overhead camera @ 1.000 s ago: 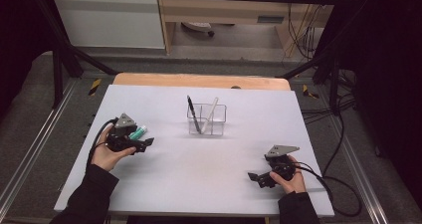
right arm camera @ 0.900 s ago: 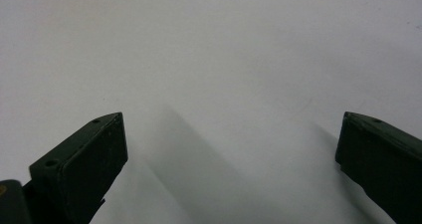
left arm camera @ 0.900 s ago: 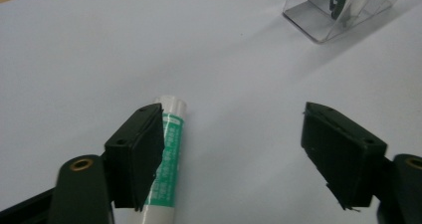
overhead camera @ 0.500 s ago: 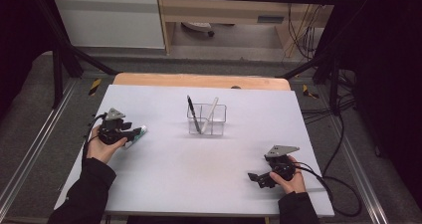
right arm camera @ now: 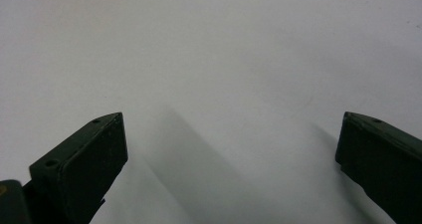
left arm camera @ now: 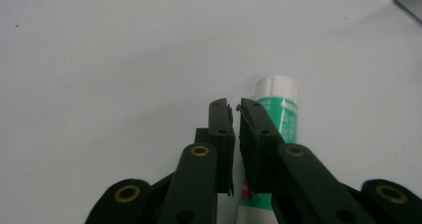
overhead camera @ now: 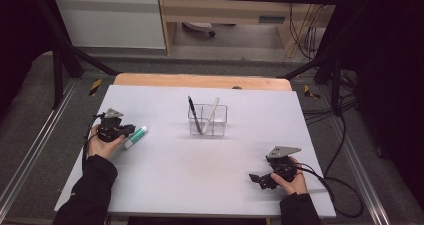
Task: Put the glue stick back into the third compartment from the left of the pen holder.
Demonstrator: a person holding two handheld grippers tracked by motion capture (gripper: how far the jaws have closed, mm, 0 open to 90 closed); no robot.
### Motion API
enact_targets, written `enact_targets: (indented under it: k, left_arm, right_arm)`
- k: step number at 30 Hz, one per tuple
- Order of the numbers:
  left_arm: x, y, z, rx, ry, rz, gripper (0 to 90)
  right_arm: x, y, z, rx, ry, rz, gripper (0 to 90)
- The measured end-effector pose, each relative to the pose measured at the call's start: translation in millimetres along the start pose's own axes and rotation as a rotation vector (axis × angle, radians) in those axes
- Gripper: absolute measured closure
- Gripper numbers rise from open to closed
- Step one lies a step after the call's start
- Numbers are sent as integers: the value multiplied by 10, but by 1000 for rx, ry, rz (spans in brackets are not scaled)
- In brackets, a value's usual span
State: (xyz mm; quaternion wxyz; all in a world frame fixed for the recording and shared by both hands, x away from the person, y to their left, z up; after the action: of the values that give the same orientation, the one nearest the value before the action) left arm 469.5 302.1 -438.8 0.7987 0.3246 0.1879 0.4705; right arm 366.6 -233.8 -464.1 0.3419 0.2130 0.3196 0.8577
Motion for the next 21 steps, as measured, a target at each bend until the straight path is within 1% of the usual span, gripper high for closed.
enact_targets:
  k: [4,9,13,21]
  left_arm:
    - [21,-16,-29,22,5,-11,876]
    - [14,-4,-48,47,-17,-20,892]
    - [-6,24,-52,45,-27,-29,892]
    - [-109,75,-60,32,-61,-48,893]
  right_arm:
    - [-2,-2,0,2,0,1,6]
    - [-2,2,-1,1,2,0,6]
    - [0,-3,-1,4,0,2,6]
    - [1,-4,-1,4,-3,2,6]
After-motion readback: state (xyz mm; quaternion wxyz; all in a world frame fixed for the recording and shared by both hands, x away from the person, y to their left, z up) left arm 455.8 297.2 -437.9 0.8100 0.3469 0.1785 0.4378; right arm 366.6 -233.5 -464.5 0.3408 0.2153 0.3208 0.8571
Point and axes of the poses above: each handheld gripper's, and its own axes: y roughly backward along the jaws, z roughly out of its top, x roughly to its left, the point moved 1 cm from there along -y, roughly forward along the jaws, and after that the axes turned 3 degrees about -y, right-handed, at the moved point
